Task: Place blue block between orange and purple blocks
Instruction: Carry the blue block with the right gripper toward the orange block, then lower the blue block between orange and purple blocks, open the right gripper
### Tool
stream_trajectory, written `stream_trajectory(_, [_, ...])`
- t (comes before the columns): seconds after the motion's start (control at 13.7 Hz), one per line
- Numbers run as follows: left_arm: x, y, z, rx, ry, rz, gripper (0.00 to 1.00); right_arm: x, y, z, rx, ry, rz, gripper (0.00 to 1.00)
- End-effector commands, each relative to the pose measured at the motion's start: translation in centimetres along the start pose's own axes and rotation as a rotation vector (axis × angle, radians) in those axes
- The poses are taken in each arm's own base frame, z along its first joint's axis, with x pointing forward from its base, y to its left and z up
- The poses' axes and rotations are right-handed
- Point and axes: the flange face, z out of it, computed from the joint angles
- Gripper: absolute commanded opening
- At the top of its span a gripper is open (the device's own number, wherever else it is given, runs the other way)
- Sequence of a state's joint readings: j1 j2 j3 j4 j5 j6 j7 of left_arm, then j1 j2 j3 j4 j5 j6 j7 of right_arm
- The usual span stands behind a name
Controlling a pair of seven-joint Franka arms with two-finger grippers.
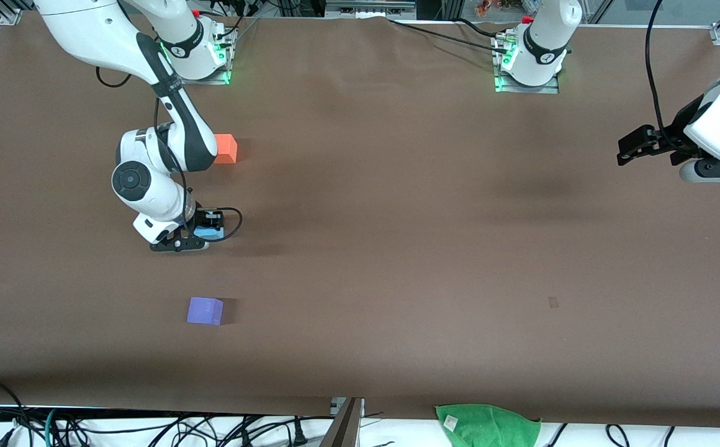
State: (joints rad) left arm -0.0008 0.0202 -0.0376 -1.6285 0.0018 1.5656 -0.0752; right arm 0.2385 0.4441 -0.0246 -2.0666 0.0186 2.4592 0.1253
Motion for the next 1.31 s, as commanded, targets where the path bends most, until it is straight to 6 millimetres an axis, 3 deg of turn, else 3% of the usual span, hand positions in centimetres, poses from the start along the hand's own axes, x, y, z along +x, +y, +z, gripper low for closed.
stream_trajectory(0.0, [0.2, 0.2, -0.6, -0.016, -0.005, 0.002, 1.0, -1.5, -0.2, -0.3, 0.012, 0.013, 0.021, 0.5])
stream_trajectory(0.29, [0.2, 0.2, -0.6, -0.016, -0.005, 0.002, 1.0, -2.2, -0.1, 0.8, 0.014, 0.025, 0.036, 0.51])
stream_trajectory(0.36, [0.2, 0.2, -0.6, -0.016, -0.005, 0.002, 1.0, -2.1, -0.1, 0.6, 0.014, 0.028, 0.04, 0.6])
stream_trajectory(0.44, [0.2, 0.2, -0.6, -0.016, -0.005, 0.002, 1.0, -1.9, -0.1, 0.2, 0.014, 0.03, 0.041, 0.94])
stream_trajectory(0.58, [0.2, 0.2, -0.6, -0.016, -0.005, 0.002, 1.0, -1.1, -0.3, -1.5, 0.019, 0.063, 0.023, 1.0])
stream_trajectory(0.88, [0.2, 0.2, -0.6, -0.016, -0.005, 0.0, 1.0, 1.0, -0.7, -7.8, 0.016, 0.047, 0.006, 1.0])
stream_trajectory(1.17, [0.3, 0.2, -0.4, -0.016, -0.008, 0.0, 1.0, 3.0, -0.2, -16.6, 0.001, -0.011, -0.044, 1.0])
stream_trajectory(1.24, [0.3, 0.2, -0.3, -0.016, -0.01, 0.0, 1.0, 3.5, 1.1, -18.9, -0.006, -0.026, -0.046, 1.0])
